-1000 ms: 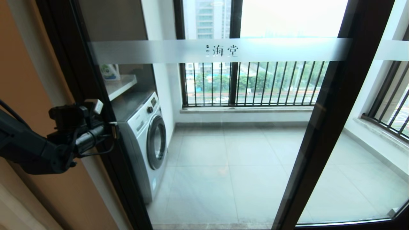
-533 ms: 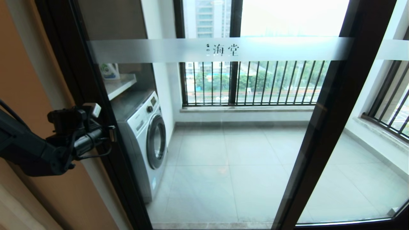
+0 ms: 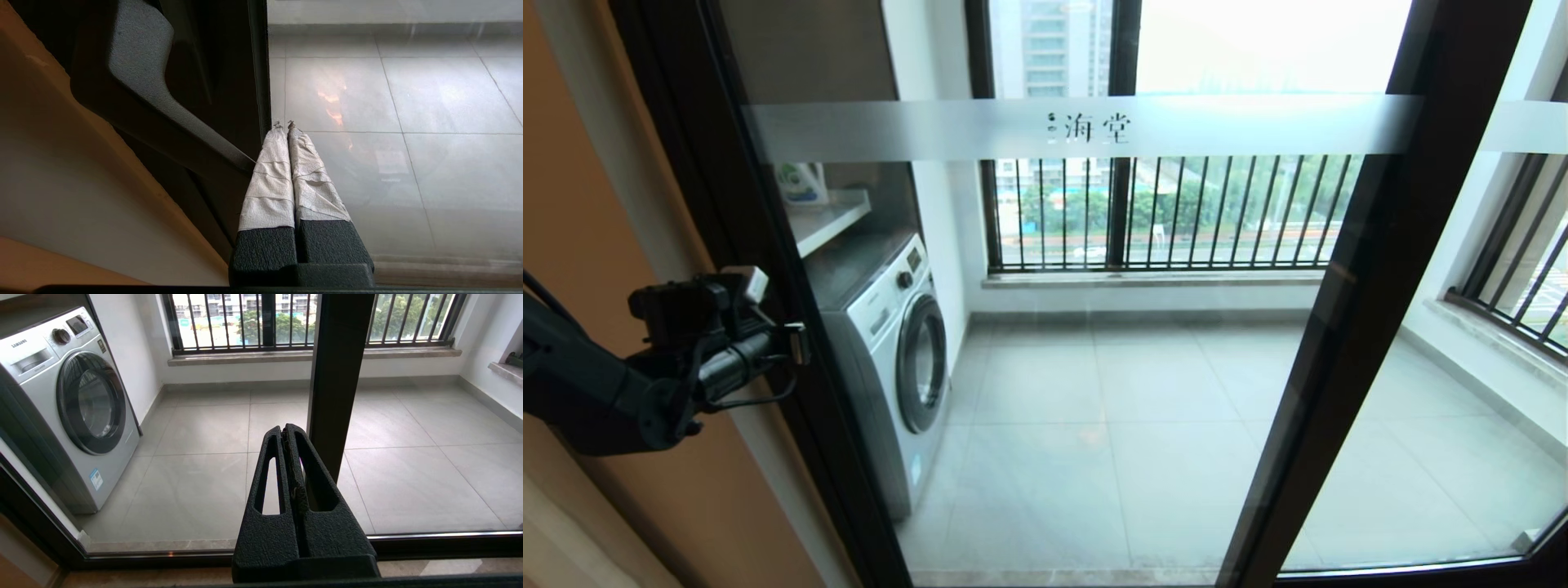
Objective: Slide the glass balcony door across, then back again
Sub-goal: Open the slid door
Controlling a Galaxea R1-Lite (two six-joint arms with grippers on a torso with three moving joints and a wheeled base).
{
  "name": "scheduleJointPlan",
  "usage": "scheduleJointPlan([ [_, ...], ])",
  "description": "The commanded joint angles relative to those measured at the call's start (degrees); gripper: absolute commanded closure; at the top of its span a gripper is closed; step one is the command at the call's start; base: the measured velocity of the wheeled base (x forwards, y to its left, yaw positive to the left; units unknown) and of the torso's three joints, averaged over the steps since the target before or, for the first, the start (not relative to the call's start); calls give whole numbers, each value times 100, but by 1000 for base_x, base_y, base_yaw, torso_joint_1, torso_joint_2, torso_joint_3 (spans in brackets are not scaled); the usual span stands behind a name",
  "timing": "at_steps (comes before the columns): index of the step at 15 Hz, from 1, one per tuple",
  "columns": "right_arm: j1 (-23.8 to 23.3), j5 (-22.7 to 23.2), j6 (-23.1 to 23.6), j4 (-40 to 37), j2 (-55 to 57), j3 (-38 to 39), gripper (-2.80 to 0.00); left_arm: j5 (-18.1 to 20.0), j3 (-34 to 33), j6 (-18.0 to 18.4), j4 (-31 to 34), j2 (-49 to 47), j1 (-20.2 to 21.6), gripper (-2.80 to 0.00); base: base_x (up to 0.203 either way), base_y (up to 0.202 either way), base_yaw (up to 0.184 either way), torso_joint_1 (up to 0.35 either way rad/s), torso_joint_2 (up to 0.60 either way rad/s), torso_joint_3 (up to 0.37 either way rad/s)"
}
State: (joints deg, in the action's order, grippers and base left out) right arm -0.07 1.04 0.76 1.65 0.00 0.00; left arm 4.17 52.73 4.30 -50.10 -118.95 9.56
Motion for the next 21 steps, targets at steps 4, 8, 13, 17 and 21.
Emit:
scheduleJointPlan([
  [4,-1,2,4,2,-3,70,0,-117,-70,132,-667,-436,160,0,0,0,0,0,0,0],
  [8,-1,2,4,2,-8,70,0,-136,-114,229,-667,-410,275,0,0,0,0,0,0,0],
  [13,-1,2,4,2,-9,70,0,-128,-207,209,-671,-250,301,0,0,0,0,0,0,0],
  [17,-1,2,4,2,-9,70,0,-122,-410,240,-670,-102,303,0,0,0,0,0,0,0],
  [21,-1,2,4,2,-9,70,0,-145,-400,472,-681,-317,418,0,0,0,0,0,0,0],
])
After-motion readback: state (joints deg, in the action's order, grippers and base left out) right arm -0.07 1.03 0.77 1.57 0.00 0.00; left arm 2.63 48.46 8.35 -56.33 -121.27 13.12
